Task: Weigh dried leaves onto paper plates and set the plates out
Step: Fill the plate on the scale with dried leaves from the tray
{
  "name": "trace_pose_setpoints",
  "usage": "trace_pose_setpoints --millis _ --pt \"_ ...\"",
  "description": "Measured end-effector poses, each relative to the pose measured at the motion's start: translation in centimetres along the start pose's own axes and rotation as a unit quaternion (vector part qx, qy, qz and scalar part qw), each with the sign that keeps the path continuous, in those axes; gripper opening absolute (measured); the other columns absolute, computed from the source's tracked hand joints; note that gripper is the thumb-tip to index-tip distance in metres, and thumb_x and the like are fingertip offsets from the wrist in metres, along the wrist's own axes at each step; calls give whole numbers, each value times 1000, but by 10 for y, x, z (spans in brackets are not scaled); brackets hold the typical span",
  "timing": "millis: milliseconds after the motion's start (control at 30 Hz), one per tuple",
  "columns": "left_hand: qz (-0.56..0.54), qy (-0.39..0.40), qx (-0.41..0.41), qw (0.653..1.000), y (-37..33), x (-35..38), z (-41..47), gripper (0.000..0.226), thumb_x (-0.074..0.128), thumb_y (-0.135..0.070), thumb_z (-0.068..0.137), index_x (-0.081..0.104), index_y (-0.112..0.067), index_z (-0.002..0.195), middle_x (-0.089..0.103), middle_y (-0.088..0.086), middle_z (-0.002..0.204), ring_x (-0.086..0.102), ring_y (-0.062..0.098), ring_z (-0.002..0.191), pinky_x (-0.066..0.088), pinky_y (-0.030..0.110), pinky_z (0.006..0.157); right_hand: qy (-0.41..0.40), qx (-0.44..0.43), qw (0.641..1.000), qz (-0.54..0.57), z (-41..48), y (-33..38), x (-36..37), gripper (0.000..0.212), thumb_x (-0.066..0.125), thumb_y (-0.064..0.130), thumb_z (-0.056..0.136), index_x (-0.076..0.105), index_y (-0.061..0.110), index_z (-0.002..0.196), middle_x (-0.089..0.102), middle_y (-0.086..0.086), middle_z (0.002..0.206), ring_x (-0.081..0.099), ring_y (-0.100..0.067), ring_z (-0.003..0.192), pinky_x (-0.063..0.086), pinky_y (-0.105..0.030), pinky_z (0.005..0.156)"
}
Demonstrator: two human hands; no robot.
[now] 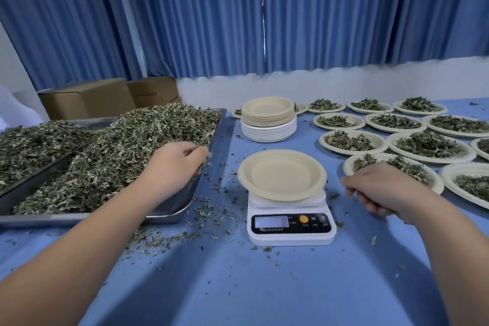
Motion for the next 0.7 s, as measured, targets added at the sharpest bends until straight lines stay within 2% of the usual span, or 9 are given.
trace_pose_setpoints --millis 67,200,267,333,400,467,500,567,700 --pt "-62 1 22 998 -27 12 4 35 51 -35 97 68 -16 74 57 -10 47 43 -2 35 29 9 35 -59 -11 998 23 4 1 -10 28 58 21 92 63 2 71 45 -3 44 37 -18 36 29 -19 39" --pt "-119 10 70 990 -76 43 16 37 52 -35 97 65 -15 69 55 -14 46 43 -2 38 31 12 39 -109 -67 992 15 6 14 -10 28 58 19 88 63 6 64 47 -2 43 38 -17 35 34 -22 41" --pt "-121 42 72 989 -92 67 20 35 53 -40 96 65 -14 76 59 -11 56 47 0 45 35 13 42 -122 -90 988 11 5 18 -8 28 58 18 87 63 7 62 47 -2 43 37 -16 33 34 -21 38" --pt "-107 105 72 986 -100 96 20 31 54 -47 94 62 -20 82 62 -8 69 53 4 57 39 14 48 -137 -105 985 5 3 20 -8 29 58 18 87 62 7 60 46 -3 43 36 -16 33 33 -22 38" --pt "-105 175 65 977 -104 118 16 27 57 -54 90 62 -28 97 66 -7 84 59 6 70 47 20 61 -156 -117 981 -5 1 21 -10 29 58 19 87 62 7 60 44 -3 43 34 -17 35 32 -23 39" --pt "-95 223 66 968 -106 128 11 46 55 -61 88 56 -31 123 64 -7 111 61 11 95 47 28 79 -169 -125 978 -6 0 24 -13 28 58 20 87 63 11 60 45 -1 42 36 -16 35 35 -25 41" --pt "-86 232 71 966 -106 128 8 54 53 -63 87 50 -33 132 59 -8 124 57 11 107 41 27 85 -171 -128 977 -3 -1 25 -14 29 58 20 87 63 13 60 46 0 41 37 -16 35 35 -26 41" --pt "-96 231 84 965 -105 123 6 61 50 -66 87 44 -36 140 49 -11 138 50 10 119 35 26 90 -175 -136 975 -3 -1 28 -14 30 58 22 88 64 14 61 48 2 41 39 -16 37 36 -25 41" --pt "-140 195 98 966 -98 96 3 51 47 -61 92 49 -34 135 52 -15 135 50 4 116 36 21 86 -211 -181 960 -32 -13 39 -14 31 57 27 91 64 17 62 53 -1 46 43 -13 41 34 -23 45"
Point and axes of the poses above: each hand's wrist, its own z-axis towards the middle knuckle, its own x-axis out of the palm, y = z × x, the point moved 9 cm from there along z, towards the middle knuckle
